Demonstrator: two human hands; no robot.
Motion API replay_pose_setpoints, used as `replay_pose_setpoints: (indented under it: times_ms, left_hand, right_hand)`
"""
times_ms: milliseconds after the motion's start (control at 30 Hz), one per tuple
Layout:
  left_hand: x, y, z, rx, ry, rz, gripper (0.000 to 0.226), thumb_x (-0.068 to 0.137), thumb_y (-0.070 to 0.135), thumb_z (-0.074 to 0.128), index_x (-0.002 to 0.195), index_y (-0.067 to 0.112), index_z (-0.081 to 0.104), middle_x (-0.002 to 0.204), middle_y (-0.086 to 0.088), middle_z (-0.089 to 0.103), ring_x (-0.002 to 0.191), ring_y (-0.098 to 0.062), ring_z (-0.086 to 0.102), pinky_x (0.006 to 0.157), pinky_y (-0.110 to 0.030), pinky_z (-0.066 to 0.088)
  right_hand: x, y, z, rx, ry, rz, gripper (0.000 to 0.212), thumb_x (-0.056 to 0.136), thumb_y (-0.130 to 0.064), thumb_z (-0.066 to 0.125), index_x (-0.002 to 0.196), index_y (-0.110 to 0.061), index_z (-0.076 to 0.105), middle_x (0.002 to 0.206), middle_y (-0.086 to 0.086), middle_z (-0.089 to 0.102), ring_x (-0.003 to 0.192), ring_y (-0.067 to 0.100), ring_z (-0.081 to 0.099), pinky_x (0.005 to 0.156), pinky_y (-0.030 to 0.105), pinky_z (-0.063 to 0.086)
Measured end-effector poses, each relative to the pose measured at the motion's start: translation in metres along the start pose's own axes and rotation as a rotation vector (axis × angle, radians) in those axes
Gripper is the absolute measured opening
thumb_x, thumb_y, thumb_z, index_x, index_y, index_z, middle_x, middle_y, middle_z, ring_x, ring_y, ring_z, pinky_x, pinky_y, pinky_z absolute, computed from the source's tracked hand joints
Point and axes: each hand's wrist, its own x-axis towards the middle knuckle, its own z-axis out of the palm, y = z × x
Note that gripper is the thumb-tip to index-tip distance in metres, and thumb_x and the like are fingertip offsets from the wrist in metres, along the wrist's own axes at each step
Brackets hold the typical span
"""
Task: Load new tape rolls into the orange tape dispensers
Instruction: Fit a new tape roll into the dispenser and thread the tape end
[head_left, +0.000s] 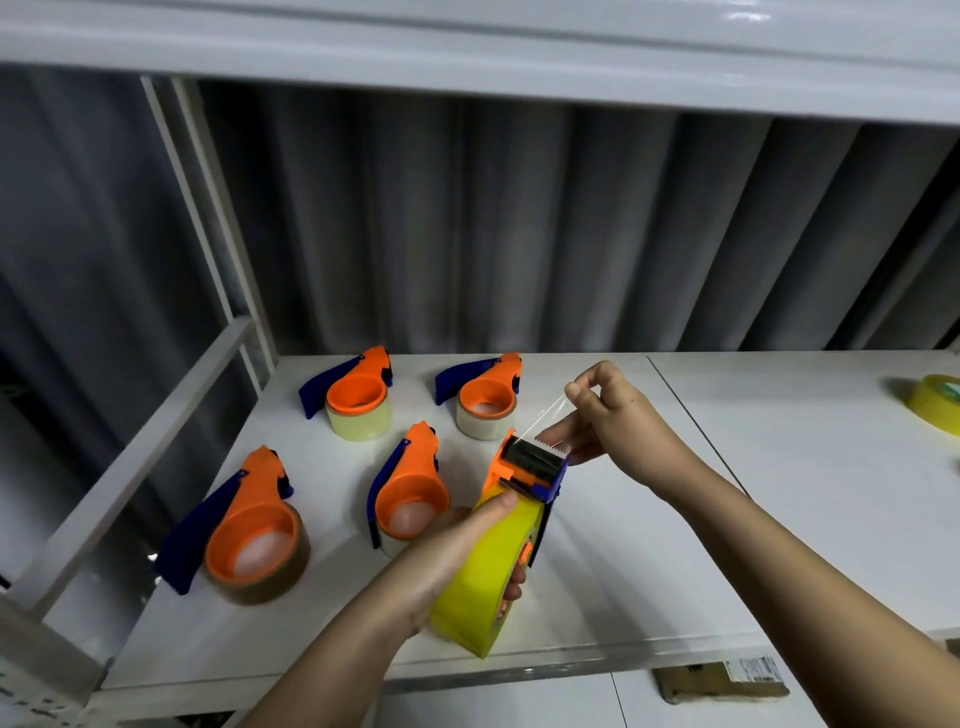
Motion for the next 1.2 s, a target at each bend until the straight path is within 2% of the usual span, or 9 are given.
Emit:
replay_pose_setpoints:
  times_ms: [367, 633, 733, 767, 833, 900, 933, 1033, 1200]
  left_hand:
    - [0.002, -0.011, 0.000, 0.129, -0.057, 0.070, 0.017, 0.096, 0.019, 0.050, 0.084, 0.017, 0.060, 0.056, 0.006, 0.069, 0.050, -0.004, 0.066, 0.048, -0.015, 0.051]
    - [0.010, -0.012, -0.004, 0.201, -0.053, 0.051, 0.017, 0.095, 0.031, 0.051, 0.091, 0.019, 0.063, 0.069, 0.003, 0.073, 0.062, -0.008, 0.070, 0.060, -0.020, 0.056]
    - [0.010, -0.010, -0.012, 0.612, 0.053, 0.120, 0.061, 0.076, 0.077, 0.044, 0.096, 0.022, 0.064, 0.089, -0.001, 0.071, 0.088, -0.015, 0.067, 0.089, -0.037, 0.053]
    - [0.009, -0.007, -0.014, 0.808, 0.135, 0.173, 0.068, 0.072, 0.083, 0.038, 0.097, 0.025, 0.062, 0.089, 0.002, 0.067, 0.090, -0.015, 0.064, 0.089, -0.038, 0.051]
    - [0.006, 0.007, -0.013, 0.980, 0.357, 0.373, 0.052, 0.081, 0.074, 0.038, 0.099, 0.029, 0.055, 0.092, 0.010, 0.062, 0.090, -0.010, 0.059, 0.082, -0.033, 0.050]
    - [0.015, 0.029, -0.008, 0.815, 0.418, 0.538, 0.031, 0.086, 0.059, 0.048, 0.096, 0.030, 0.054, 0.094, 0.012, 0.062, 0.091, -0.007, 0.058, 0.080, -0.031, 0.050]
    - [0.025, 0.041, -0.004, 0.721, 0.372, 0.523, 0.026, 0.086, 0.054, 0.052, 0.094, 0.030, 0.055, 0.095, 0.010, 0.063, 0.092, -0.008, 0.059, 0.083, -0.032, 0.050]
    - [0.052, 0.073, 0.014, 0.522, 0.178, 0.302, 0.023, 0.089, 0.046, 0.055, 0.090, 0.023, 0.059, 0.099, -0.002, 0.067, 0.095, -0.017, 0.063, 0.092, -0.037, 0.049]
    - [0.069, 0.092, 0.026, 0.352, 0.101, 0.149, 0.020, 0.087, 0.033, 0.059, 0.076, 0.016, 0.059, 0.086, 0.000, 0.069, 0.078, -0.014, 0.068, 0.078, -0.031, 0.050]
  right_hand:
    - [0.011, 0.002, -0.003, -0.144, -0.047, 0.013, 0.015, 0.103, -0.028, 0.038, 0.091, -0.020, 0.039, 0.069, 0.010, 0.072, 0.056, 0.020, 0.068, 0.055, 0.029, 0.055]
    - [0.019, 0.001, -0.006, -0.116, -0.119, 0.004, 0.014, 0.103, -0.028, 0.038, 0.093, -0.017, 0.040, 0.072, 0.009, 0.074, 0.059, 0.021, 0.070, 0.057, 0.028, 0.058]
    - [0.022, -0.002, -0.011, -0.111, -0.203, 0.029, 0.015, 0.103, -0.029, 0.039, 0.092, -0.018, 0.040, 0.079, 0.013, 0.074, 0.064, 0.024, 0.071, 0.062, 0.032, 0.058]
    - [0.023, -0.003, -0.013, -0.106, -0.228, 0.039, 0.015, 0.103, -0.029, 0.039, 0.092, -0.018, 0.040, 0.081, 0.014, 0.074, 0.065, 0.025, 0.071, 0.063, 0.033, 0.058]
    - [0.025, -0.004, -0.016, -0.094, -0.267, 0.057, 0.015, 0.103, -0.028, 0.039, 0.092, -0.018, 0.040, 0.084, 0.016, 0.074, 0.066, 0.024, 0.071, 0.063, 0.032, 0.059]
    - [0.027, -0.005, -0.018, -0.085, -0.287, 0.072, 0.015, 0.103, -0.028, 0.039, 0.093, -0.017, 0.040, 0.085, 0.017, 0.074, 0.066, 0.024, 0.071, 0.061, 0.029, 0.059]
    - [0.027, -0.005, -0.018, -0.083, -0.290, 0.078, 0.015, 0.103, -0.028, 0.039, 0.093, -0.017, 0.040, 0.085, 0.017, 0.074, 0.066, 0.024, 0.071, 0.061, 0.029, 0.059]
    - [0.028, -0.005, -0.018, -0.080, -0.290, 0.083, 0.015, 0.103, -0.026, 0.038, 0.093, -0.015, 0.041, 0.083, 0.015, 0.074, 0.066, 0.024, 0.071, 0.061, 0.030, 0.059]
    - [0.028, -0.005, -0.018, -0.066, -0.294, 0.078, 0.014, 0.103, -0.024, 0.037, 0.096, -0.012, 0.040, 0.078, 0.013, 0.074, 0.064, 0.024, 0.070, 0.060, 0.030, 0.058]
